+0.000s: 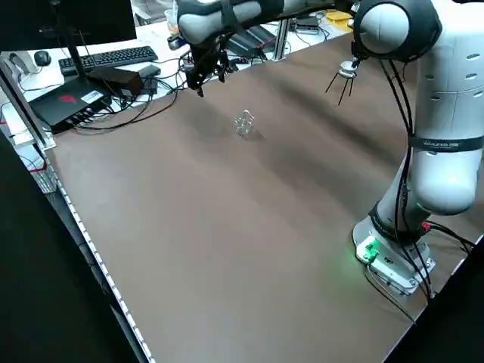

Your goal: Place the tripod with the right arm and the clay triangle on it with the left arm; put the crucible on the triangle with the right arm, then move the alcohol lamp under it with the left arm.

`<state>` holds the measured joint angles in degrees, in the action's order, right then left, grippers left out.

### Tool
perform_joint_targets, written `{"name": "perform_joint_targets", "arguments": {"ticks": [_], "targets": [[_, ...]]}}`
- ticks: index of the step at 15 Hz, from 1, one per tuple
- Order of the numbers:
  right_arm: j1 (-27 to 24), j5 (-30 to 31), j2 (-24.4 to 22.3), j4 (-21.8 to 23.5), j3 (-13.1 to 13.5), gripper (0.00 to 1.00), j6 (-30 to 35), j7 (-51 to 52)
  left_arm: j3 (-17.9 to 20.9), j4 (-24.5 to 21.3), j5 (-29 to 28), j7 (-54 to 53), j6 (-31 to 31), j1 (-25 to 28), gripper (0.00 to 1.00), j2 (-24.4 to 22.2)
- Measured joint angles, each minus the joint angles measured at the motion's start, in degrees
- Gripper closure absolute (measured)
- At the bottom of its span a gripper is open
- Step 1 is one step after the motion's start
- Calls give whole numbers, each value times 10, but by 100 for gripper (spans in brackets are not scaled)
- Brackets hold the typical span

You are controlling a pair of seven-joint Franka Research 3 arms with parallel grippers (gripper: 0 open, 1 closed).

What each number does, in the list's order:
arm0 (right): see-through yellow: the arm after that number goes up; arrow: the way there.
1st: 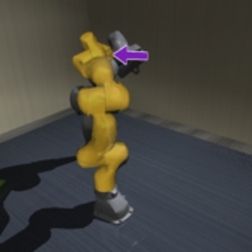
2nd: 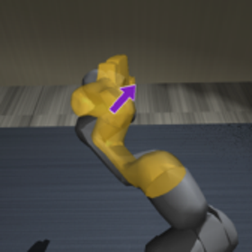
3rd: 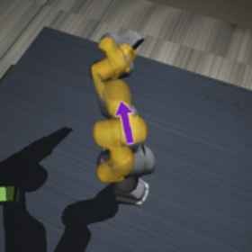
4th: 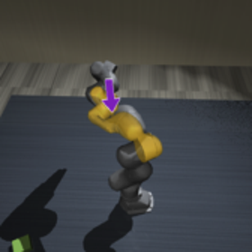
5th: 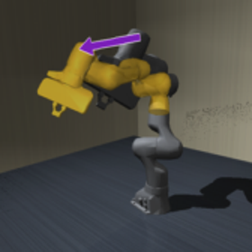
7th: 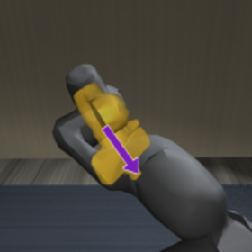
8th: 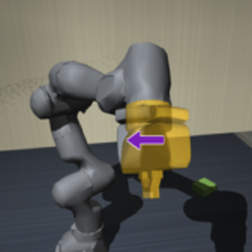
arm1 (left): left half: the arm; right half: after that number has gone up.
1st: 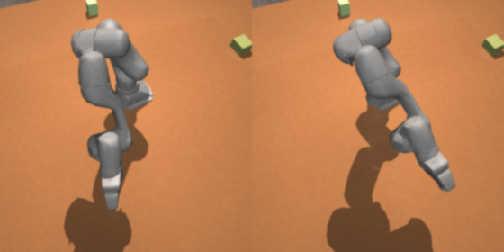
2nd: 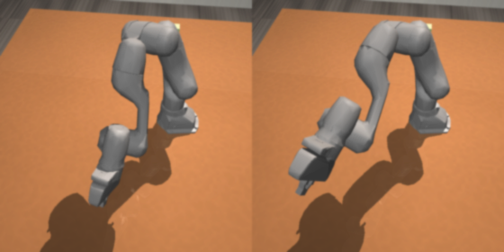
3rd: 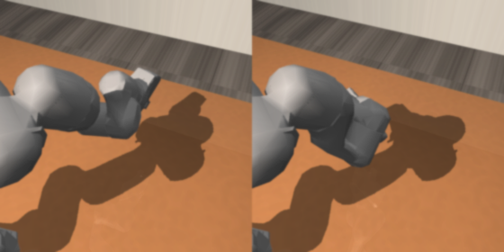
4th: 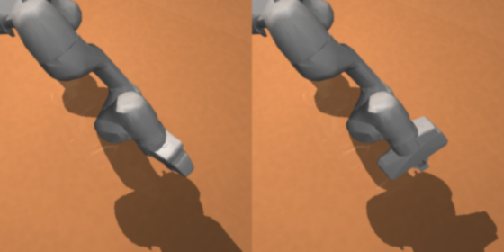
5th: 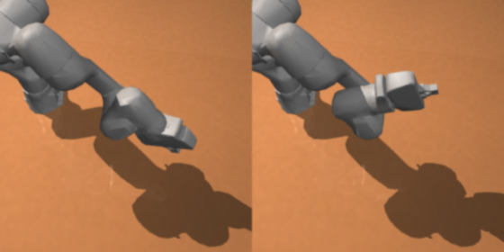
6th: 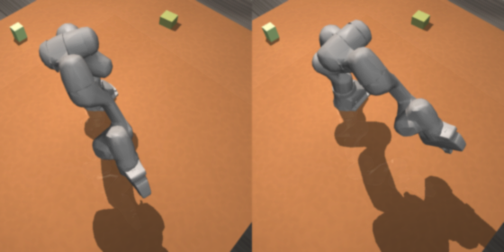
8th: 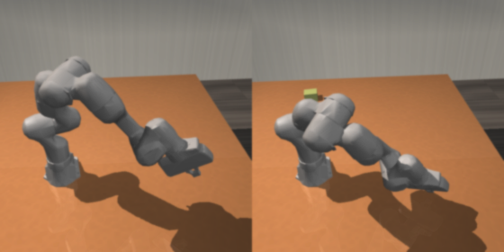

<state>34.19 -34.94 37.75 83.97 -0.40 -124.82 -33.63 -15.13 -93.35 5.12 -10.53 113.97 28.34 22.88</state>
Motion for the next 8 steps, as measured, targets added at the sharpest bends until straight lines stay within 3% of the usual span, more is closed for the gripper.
{"name": "perform_joint_targets", "arguments": {"ticks": [8], "targets": [[4,0,3,0,0,94,-3,1,-1,0,110,-273,1,37,0,34]]}}
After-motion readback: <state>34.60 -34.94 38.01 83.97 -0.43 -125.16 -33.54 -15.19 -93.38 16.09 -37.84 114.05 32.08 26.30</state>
